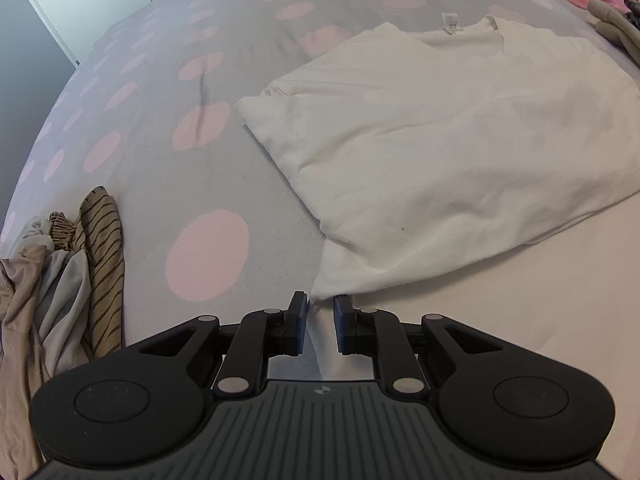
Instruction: Fold clothes
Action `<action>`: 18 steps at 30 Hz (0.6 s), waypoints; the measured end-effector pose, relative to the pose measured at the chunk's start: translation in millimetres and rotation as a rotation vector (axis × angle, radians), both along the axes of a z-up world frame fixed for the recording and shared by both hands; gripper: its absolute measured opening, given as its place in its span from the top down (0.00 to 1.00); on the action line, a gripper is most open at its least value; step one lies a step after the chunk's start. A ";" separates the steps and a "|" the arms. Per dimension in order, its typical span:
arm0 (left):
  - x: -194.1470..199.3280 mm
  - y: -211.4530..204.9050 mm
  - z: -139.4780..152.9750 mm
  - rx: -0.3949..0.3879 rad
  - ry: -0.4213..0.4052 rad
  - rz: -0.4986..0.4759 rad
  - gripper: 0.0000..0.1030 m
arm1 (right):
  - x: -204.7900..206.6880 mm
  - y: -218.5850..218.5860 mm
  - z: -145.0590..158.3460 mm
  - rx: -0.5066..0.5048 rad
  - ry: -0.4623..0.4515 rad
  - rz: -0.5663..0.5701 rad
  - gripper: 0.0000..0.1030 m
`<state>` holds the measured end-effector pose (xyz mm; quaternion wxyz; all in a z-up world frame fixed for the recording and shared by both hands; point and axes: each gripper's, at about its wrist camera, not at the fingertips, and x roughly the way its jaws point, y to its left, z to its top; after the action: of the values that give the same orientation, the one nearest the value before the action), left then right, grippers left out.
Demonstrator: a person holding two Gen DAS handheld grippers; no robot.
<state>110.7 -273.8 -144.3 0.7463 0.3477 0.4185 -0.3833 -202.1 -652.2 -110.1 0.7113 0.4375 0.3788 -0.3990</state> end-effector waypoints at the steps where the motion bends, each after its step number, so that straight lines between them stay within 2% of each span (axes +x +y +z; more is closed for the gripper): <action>1: 0.7 -1.1 -0.8 0.003 0.001 0.005 0.88 | 2.2 -4.0 -1.1 -0.008 -0.010 0.002 0.71; 4: 1.1 -2.3 -2.2 0.004 0.002 0.010 0.88 | 10.0 -14.8 -7.9 -0.008 -0.039 -0.002 0.67; 10: 2.3 -3.3 -3.7 0.000 0.007 0.008 0.88 | 33.1 -33.0 -23.0 -0.056 -0.058 0.006 0.67; 12: 2.4 -3.8 -4.4 -0.003 0.007 0.007 0.88 | 38.2 -35.4 -28.9 -0.041 -0.062 0.007 0.68; 14: 2.4 -3.7 -5.2 -0.005 0.008 0.007 0.88 | 43.2 -37.8 -34.8 -0.025 -0.067 0.007 0.79; 15: 2.3 -3.7 -5.6 -0.006 0.008 0.006 0.89 | 44.0 -36.1 -33.4 -0.038 -0.061 0.012 0.96; 18: 2.6 -3.1 -3.9 -0.018 0.027 0.014 0.96 | 42.8 -33.2 -27.8 -0.079 -0.045 0.004 0.99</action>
<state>113.3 -276.9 -148.2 0.7465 0.3328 0.4272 -0.3866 -159.3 -685.4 -137.8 0.7372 0.4171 0.3473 -0.4025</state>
